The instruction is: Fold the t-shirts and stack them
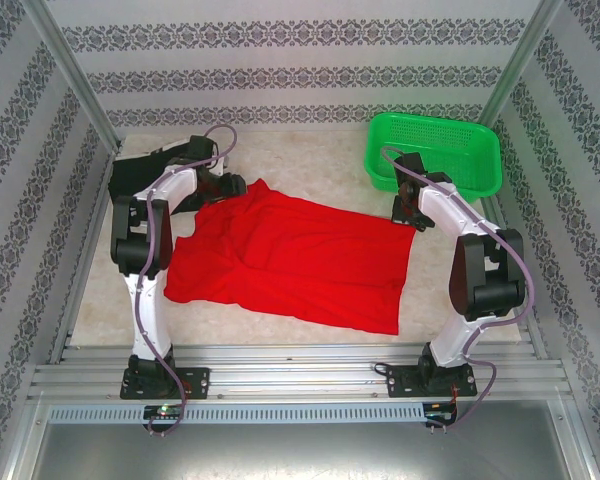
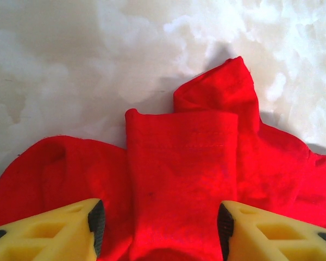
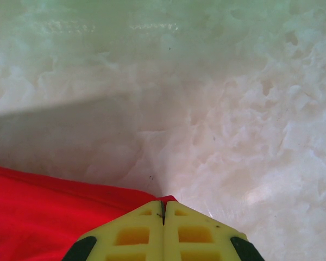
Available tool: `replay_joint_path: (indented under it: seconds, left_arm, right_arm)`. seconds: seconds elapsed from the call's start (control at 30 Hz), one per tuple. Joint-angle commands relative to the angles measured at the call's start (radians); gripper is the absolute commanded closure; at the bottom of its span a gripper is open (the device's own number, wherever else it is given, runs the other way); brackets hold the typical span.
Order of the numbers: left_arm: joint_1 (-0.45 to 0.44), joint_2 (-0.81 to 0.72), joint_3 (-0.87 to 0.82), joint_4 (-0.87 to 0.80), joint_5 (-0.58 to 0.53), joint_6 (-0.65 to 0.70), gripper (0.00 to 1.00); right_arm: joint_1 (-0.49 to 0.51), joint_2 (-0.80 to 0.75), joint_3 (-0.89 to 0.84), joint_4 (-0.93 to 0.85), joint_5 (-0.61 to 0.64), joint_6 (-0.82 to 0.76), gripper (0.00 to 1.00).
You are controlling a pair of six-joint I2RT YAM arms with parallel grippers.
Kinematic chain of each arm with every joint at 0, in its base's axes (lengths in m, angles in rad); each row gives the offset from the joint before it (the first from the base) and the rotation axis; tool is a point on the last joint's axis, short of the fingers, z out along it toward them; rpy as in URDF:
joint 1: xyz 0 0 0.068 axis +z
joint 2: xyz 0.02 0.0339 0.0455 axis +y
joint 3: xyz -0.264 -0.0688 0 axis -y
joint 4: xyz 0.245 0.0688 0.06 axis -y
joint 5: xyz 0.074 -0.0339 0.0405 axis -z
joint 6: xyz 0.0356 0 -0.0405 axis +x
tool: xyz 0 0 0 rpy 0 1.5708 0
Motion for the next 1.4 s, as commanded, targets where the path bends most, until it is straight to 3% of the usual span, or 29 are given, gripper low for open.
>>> replay_joint_path:
  seconds: [0.0,0.27,0.83,1.03,1.17,1.37]
  left_arm:
    - [0.0,0.035,0.042,0.0,0.042,-0.001,0.44]
    - [-0.005,0.015,0.055,-0.009,0.054,0.005,0.44]
    - [-0.007,0.136,0.183,-0.178,0.004,0.056,0.49]
    - [-0.02,0.13,0.169,-0.149,0.028,0.046,0.49]
    - [-0.025,0.132,0.168,-0.091,0.075,0.008,0.58]
    - [-0.027,0.145,0.252,-0.107,0.083,0.023,0.89]
  right_arm:
    - [0.001,-0.03,-0.004,-0.021,0.002,0.023,1.0]
    - [0.003,-0.031,-0.006,-0.021,0.002,0.023,1.0]
    - [0.006,-0.034,0.003,-0.023,0.0,0.022,1.0]
    - [0.007,-0.033,0.011,-0.025,0.003,0.022,1.0]
    - [0.008,-0.033,0.014,-0.025,0.003,0.022,1.0]
    - [0.013,-0.035,0.014,-0.027,0.008,0.025,1.0]
